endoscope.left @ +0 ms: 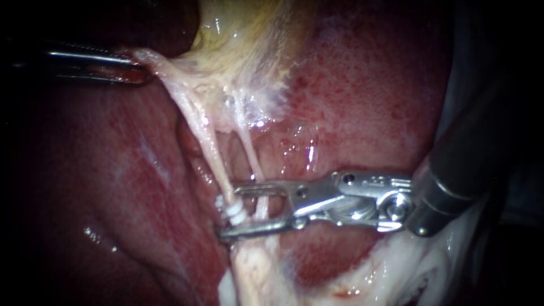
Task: Going back second clip left tube
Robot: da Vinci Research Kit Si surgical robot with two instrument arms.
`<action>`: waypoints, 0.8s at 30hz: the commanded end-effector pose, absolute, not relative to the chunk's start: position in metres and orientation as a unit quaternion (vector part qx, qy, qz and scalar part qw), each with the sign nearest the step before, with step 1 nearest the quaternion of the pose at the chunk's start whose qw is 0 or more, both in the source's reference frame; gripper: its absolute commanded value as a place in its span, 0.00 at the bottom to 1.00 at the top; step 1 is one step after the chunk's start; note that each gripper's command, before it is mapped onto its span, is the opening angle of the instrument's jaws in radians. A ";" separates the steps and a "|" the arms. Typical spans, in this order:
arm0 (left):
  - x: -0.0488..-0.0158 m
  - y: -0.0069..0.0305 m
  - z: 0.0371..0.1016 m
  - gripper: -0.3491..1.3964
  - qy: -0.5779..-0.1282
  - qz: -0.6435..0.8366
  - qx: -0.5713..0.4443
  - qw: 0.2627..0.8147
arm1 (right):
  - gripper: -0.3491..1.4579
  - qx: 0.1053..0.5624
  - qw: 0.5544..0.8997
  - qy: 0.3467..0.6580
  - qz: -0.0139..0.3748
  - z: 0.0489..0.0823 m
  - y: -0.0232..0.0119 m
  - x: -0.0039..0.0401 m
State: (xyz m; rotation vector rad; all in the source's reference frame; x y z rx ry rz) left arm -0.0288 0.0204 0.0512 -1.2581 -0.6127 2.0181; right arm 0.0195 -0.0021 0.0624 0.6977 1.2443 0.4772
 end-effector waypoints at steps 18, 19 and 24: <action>-0.0288 0.0204 0.0512 0.00 -0.235 0.774 -0.482 0.337 | 0.47 0.325 0.727 0.561 0.227 0.0617 -0.0021 0.0213; -0.0288 0.0204 0.0512 0.00 -0.235 0.774 -0.482 0.337 | 0.47 0.328 0.726 0.560 0.227 0.0618 -0.0022 0.0218; -0.0288 0.0204 0.0513 0.00 -0.235 0.774 -0.482 0.337 | 0.47 0.351 0.719 0.554 0.230 0.0618 -0.0030 0.0234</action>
